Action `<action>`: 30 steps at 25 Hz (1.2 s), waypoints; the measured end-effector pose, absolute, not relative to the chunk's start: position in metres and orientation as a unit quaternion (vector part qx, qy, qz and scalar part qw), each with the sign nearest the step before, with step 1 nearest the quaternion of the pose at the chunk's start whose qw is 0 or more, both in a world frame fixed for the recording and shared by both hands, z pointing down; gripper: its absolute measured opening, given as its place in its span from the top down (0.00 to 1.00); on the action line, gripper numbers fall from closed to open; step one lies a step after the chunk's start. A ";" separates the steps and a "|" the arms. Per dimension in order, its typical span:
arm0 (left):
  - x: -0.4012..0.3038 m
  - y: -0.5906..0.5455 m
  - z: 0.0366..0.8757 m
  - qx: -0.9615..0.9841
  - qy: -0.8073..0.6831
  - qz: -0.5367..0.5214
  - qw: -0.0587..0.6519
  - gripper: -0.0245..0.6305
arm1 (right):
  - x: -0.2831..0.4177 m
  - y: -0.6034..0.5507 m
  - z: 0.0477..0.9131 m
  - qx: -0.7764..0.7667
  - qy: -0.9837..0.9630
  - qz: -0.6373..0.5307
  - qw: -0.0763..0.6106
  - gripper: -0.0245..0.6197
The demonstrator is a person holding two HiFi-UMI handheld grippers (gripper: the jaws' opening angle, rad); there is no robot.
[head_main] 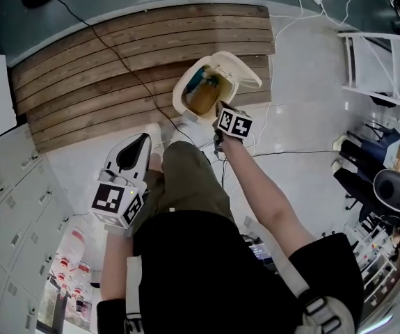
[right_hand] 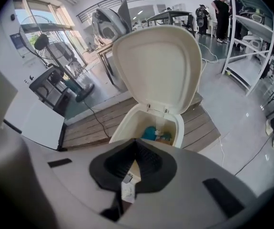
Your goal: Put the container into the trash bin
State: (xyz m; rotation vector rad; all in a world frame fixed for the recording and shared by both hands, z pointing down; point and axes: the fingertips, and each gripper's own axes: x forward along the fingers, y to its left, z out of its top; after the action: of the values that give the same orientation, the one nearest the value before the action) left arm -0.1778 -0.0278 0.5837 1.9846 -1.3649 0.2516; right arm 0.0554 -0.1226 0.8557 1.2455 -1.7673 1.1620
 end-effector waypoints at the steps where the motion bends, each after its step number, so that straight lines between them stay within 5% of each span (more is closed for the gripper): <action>1: -0.176 -0.029 0.582 0.770 -0.525 0.095 0.350 0.95 | 0.054 -0.122 0.849 0.476 -0.682 0.443 0.334 0.94; 30: -0.115 -0.060 0.501 0.873 -0.421 0.064 0.238 0.95 | 0.050 -0.085 0.606 0.462 -0.813 0.281 0.214 0.94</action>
State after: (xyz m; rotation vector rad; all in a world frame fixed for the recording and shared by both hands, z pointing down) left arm -0.1155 -0.0595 0.5012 2.3913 -1.1543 0.1764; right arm 0.0504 -0.0851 0.6061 1.2810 -2.2564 0.7799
